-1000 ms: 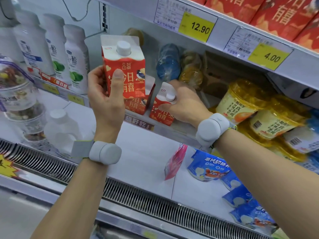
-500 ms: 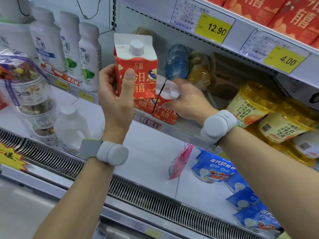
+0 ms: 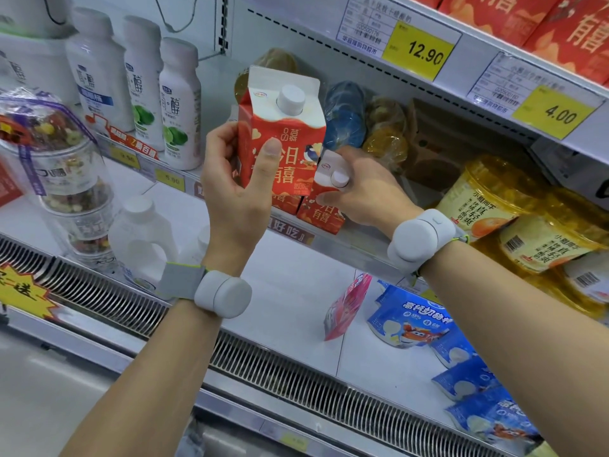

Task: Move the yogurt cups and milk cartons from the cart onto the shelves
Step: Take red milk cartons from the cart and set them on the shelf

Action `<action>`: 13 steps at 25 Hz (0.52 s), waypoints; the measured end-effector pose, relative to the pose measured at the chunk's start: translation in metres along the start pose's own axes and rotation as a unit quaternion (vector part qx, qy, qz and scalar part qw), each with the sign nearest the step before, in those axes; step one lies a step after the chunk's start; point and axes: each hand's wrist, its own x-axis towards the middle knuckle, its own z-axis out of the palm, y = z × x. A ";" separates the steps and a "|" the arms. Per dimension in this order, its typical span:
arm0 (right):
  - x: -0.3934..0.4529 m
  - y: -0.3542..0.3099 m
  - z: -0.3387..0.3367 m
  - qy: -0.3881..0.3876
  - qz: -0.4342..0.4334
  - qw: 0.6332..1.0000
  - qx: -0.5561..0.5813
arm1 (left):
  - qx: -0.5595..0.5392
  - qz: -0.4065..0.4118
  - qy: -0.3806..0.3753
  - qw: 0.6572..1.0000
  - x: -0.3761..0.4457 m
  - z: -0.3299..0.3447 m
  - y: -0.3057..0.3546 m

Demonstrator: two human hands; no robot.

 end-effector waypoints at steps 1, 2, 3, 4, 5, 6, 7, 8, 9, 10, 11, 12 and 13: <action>0.001 0.001 0.001 0.001 0.000 1.000 0.001 | 0.001 0.000 -0.003 1.000 0.000 0.000 0.000; 0.002 0.002 0.002 0.002 -0.002 1.000 0.000 | 0.001 -0.002 -0.005 1.000 0.000 0.000 0.000; 0.003 0.003 0.002 0.003 -0.004 1.000 -0.001 | 0.000 -0.007 -0.005 1.000 0.001 0.001 0.000; 0.003 0.004 0.003 0.003 -0.007 1.000 -0.008 | -0.003 -0.010 -0.006 1.000 0.001 0.002 0.000; 0.003 0.005 0.004 0.006 -0.012 1.000 -0.013 | -0.005 -0.011 -0.007 1.000 0.000 0.002 0.000; 0.005 0.007 0.004 0.006 -0.015 1.000 -0.016 | -0.006 -0.009 -0.010 1.000 0.000 0.004 0.000; 0.005 0.009 0.005 0.003 -0.021 1.000 -0.020 | -0.009 -0.010 -0.017 1.000 -0.001 0.005 0.001; 0.005 0.009 0.004 -0.010 -0.025 0.999 -0.029 | -0.014 -0.017 -0.024 0.999 -0.002 0.007 0.001; 0.005 0.010 0.004 -0.022 -0.035 0.998 -0.042 | -0.023 -0.028 -0.029 0.999 -0.004 0.008 0.002; 0.003 0.011 0.002 -0.027 -0.044 0.997 -0.054 | -0.033 -0.040 -0.034 0.998 -0.005 0.010 0.002; -0.001 0.013 -0.001 -0.017 -0.055 0.997 -0.045 | -0.038 -0.047 -0.038 0.997 -0.006 0.012 0.002; -0.008 0.010 -0.007 0.008 -0.063 0.998 -0.006 | -0.036 -0.050 -0.042 0.997 -0.007 0.014 0.003; -0.016 0.009 -0.015 0.044 -0.071 0.995 0.059 | -0.031 -0.050 -0.050 0.997 -0.008 0.016 0.004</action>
